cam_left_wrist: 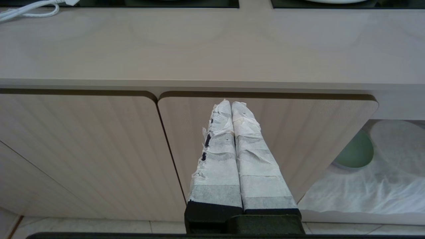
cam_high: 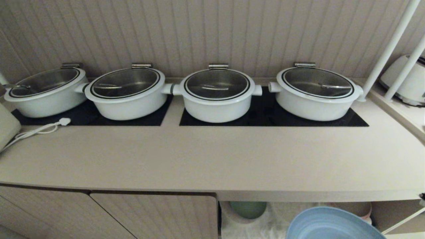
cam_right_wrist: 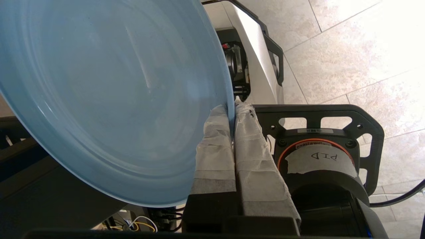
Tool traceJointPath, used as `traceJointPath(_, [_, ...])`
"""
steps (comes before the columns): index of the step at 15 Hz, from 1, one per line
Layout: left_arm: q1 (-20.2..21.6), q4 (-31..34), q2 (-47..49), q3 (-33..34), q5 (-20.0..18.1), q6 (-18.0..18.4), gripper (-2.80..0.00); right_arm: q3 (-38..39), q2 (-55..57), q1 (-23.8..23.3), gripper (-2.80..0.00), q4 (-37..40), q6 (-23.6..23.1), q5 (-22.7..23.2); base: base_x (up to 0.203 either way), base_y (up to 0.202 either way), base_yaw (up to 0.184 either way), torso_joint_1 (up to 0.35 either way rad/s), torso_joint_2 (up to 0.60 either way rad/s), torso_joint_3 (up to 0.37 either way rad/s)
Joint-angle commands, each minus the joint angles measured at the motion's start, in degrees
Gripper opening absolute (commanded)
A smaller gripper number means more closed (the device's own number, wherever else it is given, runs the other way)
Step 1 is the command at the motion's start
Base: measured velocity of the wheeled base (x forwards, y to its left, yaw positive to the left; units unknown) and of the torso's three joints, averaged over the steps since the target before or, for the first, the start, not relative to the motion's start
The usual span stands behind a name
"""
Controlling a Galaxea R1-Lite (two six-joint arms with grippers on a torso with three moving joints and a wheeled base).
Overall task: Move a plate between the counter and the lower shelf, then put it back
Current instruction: Put the plate in the cupboard
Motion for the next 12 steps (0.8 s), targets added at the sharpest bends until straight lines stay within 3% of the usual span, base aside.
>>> traceJointPath(1, [0.0,0.02,-0.02,0.01,0.0,-0.07,-2.8,0.19,-0.82,0.02,-2.8,0.3,0.15,0.1,0.0,0.0,0.0,0.0,0.0,0.0])
traceJointPath(12, [0.0,0.02,-0.02,0.01,0.0,-0.05,-2.8,0.97,-2.85,0.02,-2.8,0.66,0.59,0.1,0.0,0.0,0.0,0.0,0.0,0.0])
